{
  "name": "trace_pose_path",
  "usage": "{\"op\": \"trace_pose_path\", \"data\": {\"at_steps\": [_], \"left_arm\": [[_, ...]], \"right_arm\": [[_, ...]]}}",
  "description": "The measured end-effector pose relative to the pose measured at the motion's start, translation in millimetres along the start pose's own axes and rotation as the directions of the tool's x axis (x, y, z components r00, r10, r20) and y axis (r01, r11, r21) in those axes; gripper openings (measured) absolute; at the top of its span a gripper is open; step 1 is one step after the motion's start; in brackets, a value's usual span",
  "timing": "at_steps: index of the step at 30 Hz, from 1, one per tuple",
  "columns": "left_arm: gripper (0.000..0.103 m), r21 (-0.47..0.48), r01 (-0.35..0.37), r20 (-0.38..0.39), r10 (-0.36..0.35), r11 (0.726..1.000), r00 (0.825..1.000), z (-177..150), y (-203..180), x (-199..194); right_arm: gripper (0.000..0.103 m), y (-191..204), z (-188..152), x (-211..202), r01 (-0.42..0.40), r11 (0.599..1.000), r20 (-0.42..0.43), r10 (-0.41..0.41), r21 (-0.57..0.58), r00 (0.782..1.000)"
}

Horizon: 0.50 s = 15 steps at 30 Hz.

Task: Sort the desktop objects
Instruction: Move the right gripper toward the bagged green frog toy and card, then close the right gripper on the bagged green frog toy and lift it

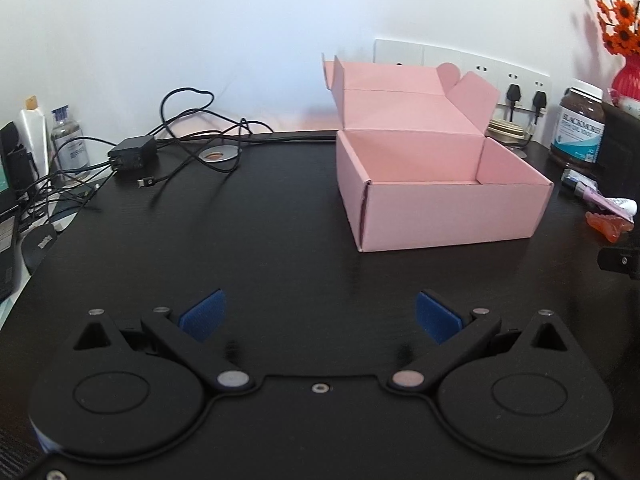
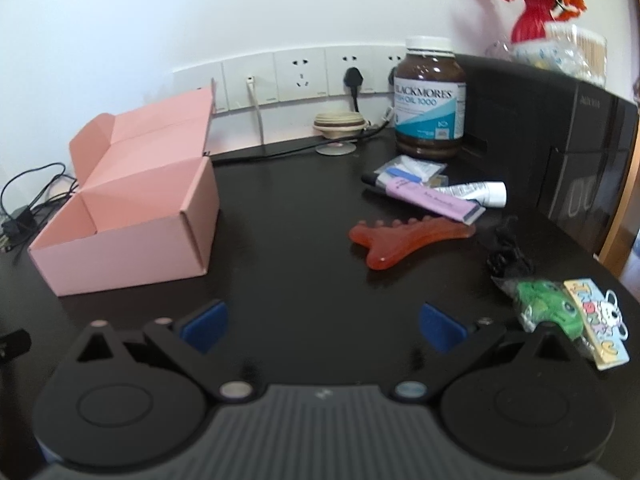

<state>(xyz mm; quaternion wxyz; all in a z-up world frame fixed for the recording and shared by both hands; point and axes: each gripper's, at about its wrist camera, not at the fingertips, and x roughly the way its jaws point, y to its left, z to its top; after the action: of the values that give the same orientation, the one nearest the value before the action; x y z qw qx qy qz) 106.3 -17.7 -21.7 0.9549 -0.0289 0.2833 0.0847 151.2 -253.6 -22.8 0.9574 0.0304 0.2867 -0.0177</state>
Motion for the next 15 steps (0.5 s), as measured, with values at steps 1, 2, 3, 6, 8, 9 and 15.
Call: {"op": "trace_pose_path", "data": {"at_steps": [1,2,3,6,8,9,15], "left_arm": [[0.103,-0.002,-0.015,0.008,0.015,1.0,1.0,1,1,-1],[0.103,-0.001,-0.027,0.02,0.027,1.0,0.999,1,3,-2],[0.103,0.002,-0.034,0.031,0.034,0.999,0.999,2,3,-4],[0.103,0.017,-0.062,0.045,0.062,0.998,0.997,3,3,-6],[0.103,0.027,-0.094,0.049,0.093,0.995,0.994,4,1,-7],[0.103,0.033,-0.101,0.054,0.099,0.994,0.994,4,1,-7],[0.103,0.005,-0.015,0.097,0.015,1.0,0.995,14,13,-21]], "right_arm": [[0.102,2,0,0,-0.006,1.0,0.001,0.006,-0.013,1.0],[0.102,3,0,-1,-0.017,1.0,0.003,0.017,-0.025,1.0],[0.102,3,-1,-3,-0.034,0.999,0.008,0.034,-0.039,0.999],[0.102,1,-3,-13,-0.076,0.993,0.042,0.08,-0.085,0.996],[0.102,-4,-4,-21,-0.086,0.991,0.075,0.094,-0.105,0.993],[0.102,-8,-5,-25,-0.093,0.99,0.091,0.103,-0.109,0.99],[0.102,-45,-8,-40,-0.13,0.989,0.113,0.137,-0.069,0.984]]}}
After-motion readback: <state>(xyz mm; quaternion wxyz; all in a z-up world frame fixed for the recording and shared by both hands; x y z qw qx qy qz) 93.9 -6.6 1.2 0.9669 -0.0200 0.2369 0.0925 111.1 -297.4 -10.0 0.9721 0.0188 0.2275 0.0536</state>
